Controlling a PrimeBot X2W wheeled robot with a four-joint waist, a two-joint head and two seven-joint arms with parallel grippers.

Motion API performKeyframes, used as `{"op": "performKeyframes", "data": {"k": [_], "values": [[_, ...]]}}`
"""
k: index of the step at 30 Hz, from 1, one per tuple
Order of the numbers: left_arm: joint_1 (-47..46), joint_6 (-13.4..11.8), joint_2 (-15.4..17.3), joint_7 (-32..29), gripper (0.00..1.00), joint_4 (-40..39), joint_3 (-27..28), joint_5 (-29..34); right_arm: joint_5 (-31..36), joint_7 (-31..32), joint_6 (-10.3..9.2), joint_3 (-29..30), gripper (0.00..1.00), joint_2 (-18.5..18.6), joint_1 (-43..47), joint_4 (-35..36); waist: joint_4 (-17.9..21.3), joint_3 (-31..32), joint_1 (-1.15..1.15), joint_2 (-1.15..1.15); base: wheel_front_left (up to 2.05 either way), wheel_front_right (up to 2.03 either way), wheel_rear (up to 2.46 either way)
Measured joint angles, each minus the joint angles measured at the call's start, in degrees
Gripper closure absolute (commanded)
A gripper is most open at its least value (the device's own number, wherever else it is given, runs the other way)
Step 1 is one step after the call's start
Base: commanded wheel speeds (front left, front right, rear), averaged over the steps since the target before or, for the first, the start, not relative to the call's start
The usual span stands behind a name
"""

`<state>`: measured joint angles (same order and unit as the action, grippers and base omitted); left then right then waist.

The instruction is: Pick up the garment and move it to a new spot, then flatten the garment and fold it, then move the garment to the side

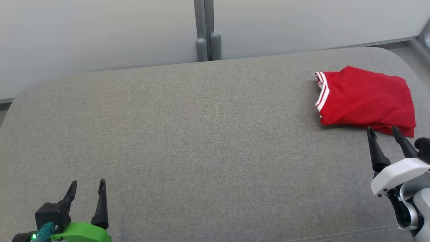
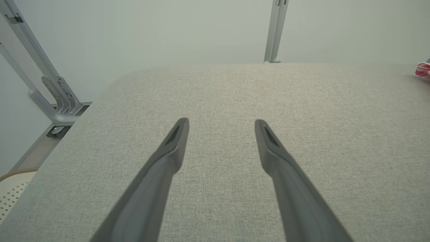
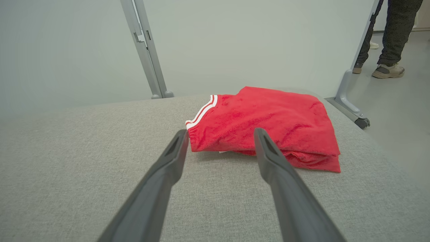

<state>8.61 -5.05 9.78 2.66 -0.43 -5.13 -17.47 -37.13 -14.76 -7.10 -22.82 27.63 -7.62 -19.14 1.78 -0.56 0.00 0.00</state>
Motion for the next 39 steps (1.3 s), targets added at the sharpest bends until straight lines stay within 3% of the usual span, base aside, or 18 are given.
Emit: {"op": "performKeyframes", "data": {"k": [12, 13, 19, 26, 30, 39], "values": [[0.1, 1.1, 0.2, 2.0, 0.0, 0.9, -0.8, 0.0, 7.1, 0.0, -0.07, 5.8, 0.0, 1.3, 4.2, 4.4, -3.0, 2.4, 0.0, 0.0, 0.0, 0.0, 0.0], [0.1, 1.1, 0.1, 2.2, 1.0, 1.1, -0.9, 0.0, 7.2, 0.0, -0.04, 6.2, 1.0, 1.2, 4.7, 4.3, -3.3, 2.5, 0.0, 0.0, 0.0, 0.0, 0.0], [0.8, 1.0, -1.7, 1.8, 1.0, 4.1, -1.6, 0.0, 6.8, 0.3, 0.04, 4.9, 1.0, -3.2, 7.7, 2.1, -3.3, 2.5, 0.0, 0.0, 0.0, 0.0, 0.0], [0.8, 1.6, -1.8, 1.6, 1.0, 4.6, -1.3, -4.1, 2.8, 1.3, 0.82, 6.6, 1.0, -4.0, 7.8, 2.2, -3.2, 2.4, 0.0, 0.0, 0.0, 0.0, 0.0], [0.8, 2.2, -2.0, 0.9, 1.0, 5.2, -0.6, -11.0, -1.9, 3.0, 1.74, 8.2, 1.0, -5.7, 7.7, 2.4, -3.0, 2.2, 0.0, 0.0, 0.0, 0.0, 0.0], [0.4, 3.1, -2.9, -0.2, 1.0, 5.8, 0.4, -17.7, -7.2, 4.8, 3.05, 10.5, 1.0, -7.8, 7.6, 2.5, -2.9, 2.0, 0.0, 0.0, 0.0, 0.0, 0.0]]}}
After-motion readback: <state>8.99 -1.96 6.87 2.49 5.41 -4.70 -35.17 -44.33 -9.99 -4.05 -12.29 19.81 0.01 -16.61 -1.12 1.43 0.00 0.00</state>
